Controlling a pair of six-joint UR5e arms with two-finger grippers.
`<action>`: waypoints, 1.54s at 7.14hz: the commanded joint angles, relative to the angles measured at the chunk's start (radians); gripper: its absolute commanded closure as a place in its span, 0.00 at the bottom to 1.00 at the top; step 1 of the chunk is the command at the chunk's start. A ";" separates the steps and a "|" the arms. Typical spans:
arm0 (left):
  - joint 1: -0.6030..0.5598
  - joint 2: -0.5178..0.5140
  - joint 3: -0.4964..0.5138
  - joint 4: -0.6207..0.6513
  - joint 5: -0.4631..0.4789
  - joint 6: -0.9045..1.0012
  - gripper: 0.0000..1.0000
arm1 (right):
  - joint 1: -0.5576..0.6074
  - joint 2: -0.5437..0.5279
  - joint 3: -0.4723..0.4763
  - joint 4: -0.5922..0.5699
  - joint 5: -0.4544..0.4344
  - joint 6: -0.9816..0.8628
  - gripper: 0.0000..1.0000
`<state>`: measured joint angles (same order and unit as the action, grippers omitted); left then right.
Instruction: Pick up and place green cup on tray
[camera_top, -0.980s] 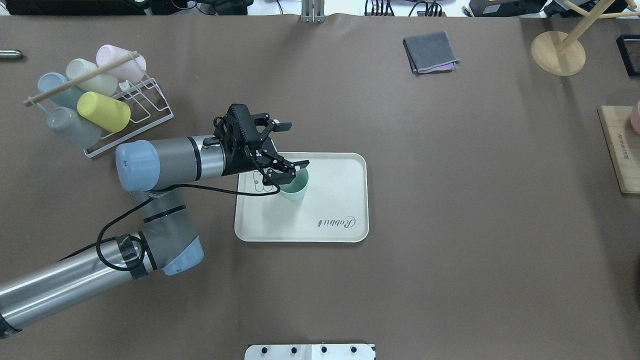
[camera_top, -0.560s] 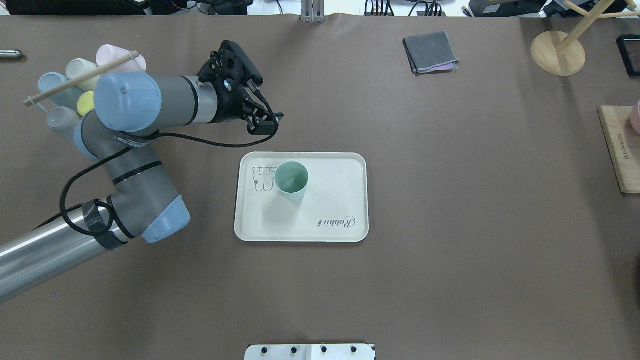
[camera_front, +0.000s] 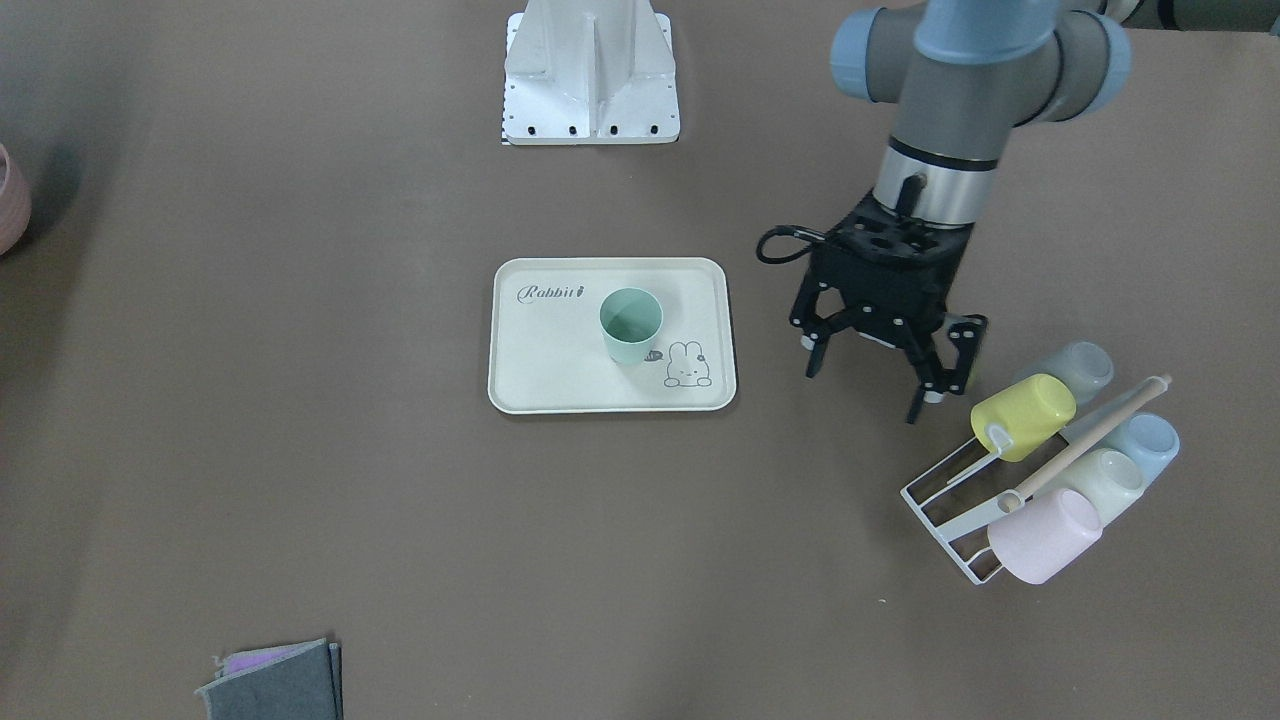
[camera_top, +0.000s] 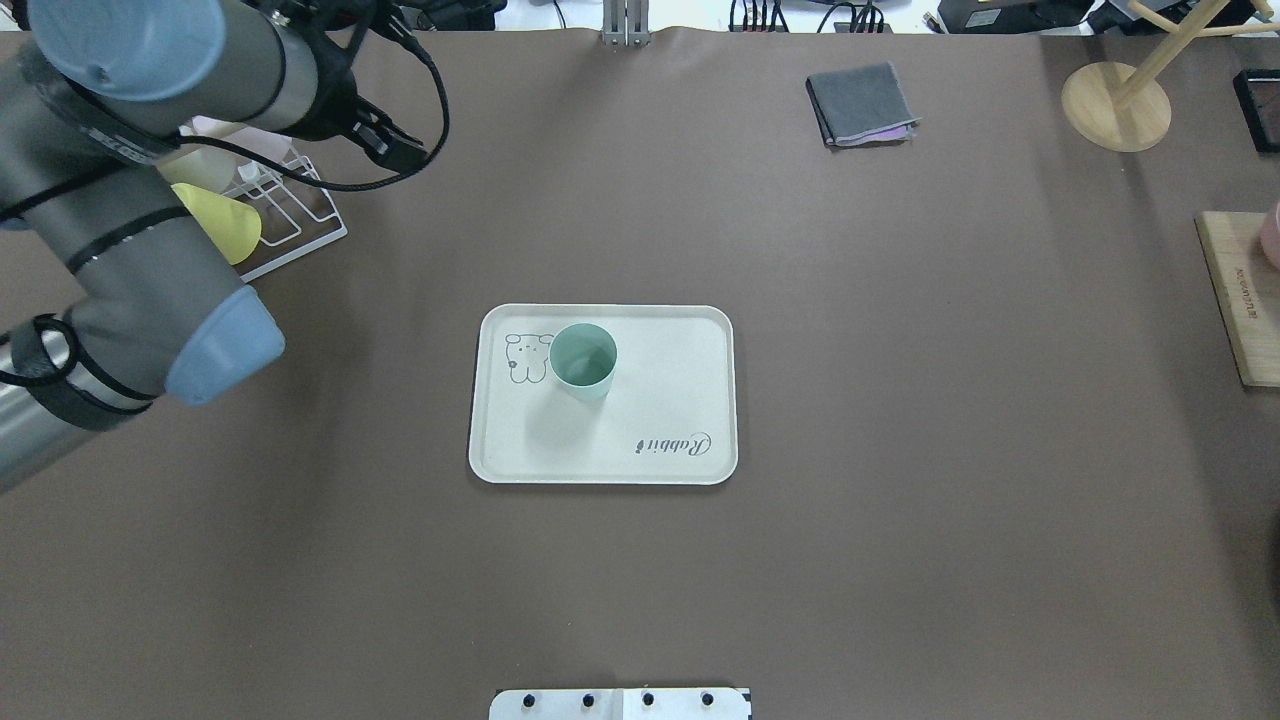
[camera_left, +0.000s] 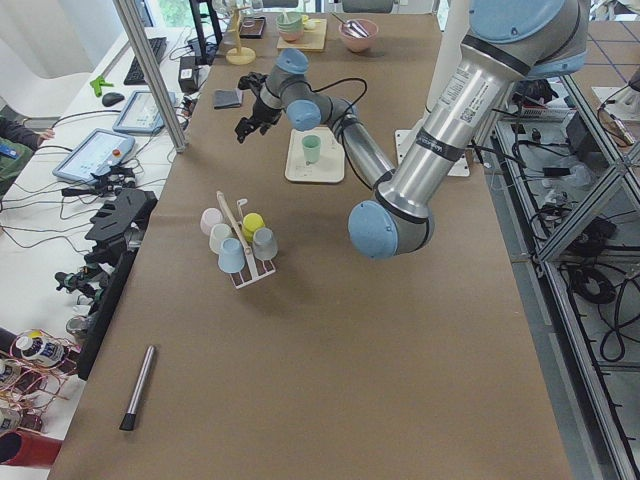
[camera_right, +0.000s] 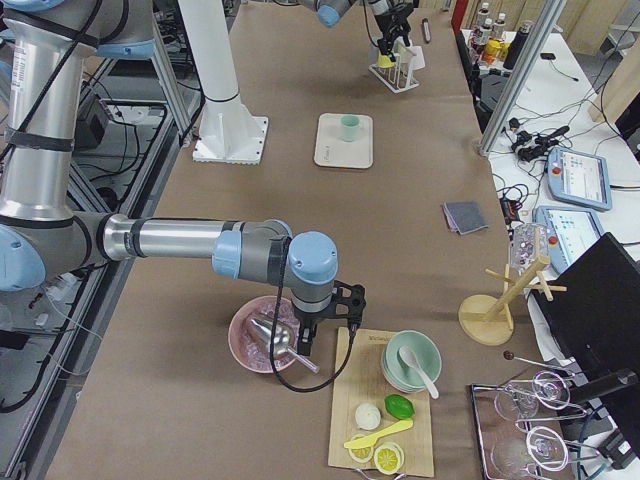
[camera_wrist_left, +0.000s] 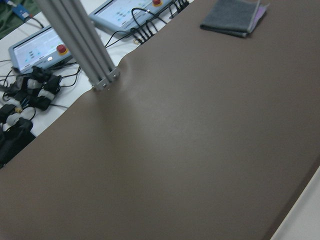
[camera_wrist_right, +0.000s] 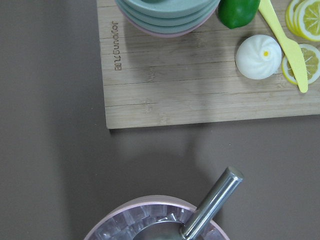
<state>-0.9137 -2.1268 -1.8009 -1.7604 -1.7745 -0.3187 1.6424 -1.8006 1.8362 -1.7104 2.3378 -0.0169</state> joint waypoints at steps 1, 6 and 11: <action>-0.213 0.063 0.009 0.021 -0.177 -0.035 0.01 | 0.000 0.000 0.001 0.000 0.002 0.000 0.00; -0.505 0.253 0.216 0.033 -0.681 -0.045 0.01 | 0.000 -0.005 0.000 0.002 0.000 0.000 0.00; -0.692 0.542 0.285 0.085 -0.549 0.476 0.01 | 0.000 -0.005 0.000 0.000 0.000 0.000 0.00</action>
<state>-1.5573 -1.6538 -1.5377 -1.6821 -2.3491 0.0705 1.6429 -1.8049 1.8363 -1.7098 2.3383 -0.0169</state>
